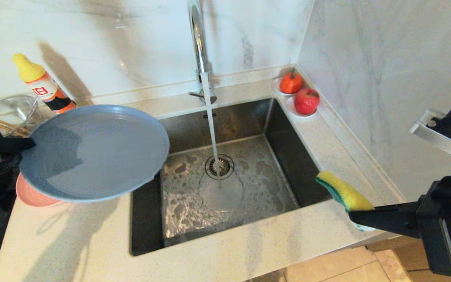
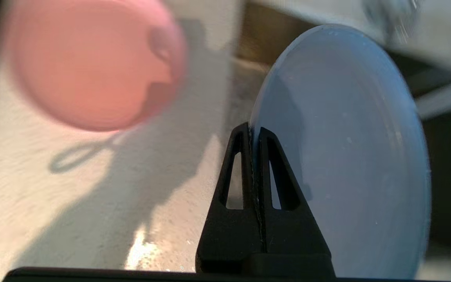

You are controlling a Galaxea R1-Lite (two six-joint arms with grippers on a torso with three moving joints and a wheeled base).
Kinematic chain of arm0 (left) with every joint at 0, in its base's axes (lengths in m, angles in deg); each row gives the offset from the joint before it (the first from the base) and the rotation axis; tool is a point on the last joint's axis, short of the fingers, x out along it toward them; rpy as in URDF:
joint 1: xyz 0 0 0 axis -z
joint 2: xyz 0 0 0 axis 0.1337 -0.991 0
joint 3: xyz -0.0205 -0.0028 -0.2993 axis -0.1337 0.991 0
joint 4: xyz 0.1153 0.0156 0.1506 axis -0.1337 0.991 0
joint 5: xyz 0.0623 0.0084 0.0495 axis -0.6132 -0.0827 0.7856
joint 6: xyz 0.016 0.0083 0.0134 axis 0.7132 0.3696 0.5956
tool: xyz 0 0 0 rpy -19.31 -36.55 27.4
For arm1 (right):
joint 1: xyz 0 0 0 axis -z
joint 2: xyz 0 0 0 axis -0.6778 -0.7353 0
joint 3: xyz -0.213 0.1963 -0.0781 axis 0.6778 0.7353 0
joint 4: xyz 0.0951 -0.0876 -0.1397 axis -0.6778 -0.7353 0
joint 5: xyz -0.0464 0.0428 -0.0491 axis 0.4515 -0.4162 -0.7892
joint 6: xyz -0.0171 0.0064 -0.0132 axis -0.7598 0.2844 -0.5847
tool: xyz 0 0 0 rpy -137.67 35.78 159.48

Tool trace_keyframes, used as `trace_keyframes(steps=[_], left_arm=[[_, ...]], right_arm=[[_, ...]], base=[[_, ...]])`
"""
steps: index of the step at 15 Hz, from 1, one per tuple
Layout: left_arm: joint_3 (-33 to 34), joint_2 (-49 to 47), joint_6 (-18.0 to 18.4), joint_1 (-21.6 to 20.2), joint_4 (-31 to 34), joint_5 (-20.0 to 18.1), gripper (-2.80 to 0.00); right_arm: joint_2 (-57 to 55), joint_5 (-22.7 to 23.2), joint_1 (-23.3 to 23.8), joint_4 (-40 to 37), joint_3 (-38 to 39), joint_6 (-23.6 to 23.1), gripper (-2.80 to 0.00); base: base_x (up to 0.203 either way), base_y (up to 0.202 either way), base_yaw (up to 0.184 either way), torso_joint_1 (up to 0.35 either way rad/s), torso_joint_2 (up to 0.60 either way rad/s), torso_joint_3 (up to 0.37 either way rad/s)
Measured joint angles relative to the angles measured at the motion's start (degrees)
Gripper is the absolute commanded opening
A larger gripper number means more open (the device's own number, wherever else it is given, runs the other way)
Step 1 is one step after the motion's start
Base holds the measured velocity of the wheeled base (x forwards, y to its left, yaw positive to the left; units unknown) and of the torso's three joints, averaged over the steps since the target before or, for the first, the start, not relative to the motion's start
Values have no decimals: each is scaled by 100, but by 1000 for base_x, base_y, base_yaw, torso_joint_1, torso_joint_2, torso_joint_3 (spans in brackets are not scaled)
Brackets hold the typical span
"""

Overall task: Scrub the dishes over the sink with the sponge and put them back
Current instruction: Place the plate on the table

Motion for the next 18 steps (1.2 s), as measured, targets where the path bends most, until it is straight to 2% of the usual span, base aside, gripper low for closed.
trace_keyframes(steps=[3,10,14,18], left_arm=[[98,138,-140,-848,177,-14,-280],[466,146,-307,-2748,39,-25,-280],[410,-369,-397,-3571,-290,-180,-280],[237,-807,-401,-4411,-444,-574,-280]], right_arm=[[-102,102,110,10,70,7,-280],[-351,113,199,418,180,-2,-280],[-499,116,243,423,177,-3,-280],[-618,121,305,423,175,-10,-280]], base=[[0,0,0,0,0,0],[0,0,0,0,0,0],[0,0,0,0,0,0],[0,0,0,0,0,0]])
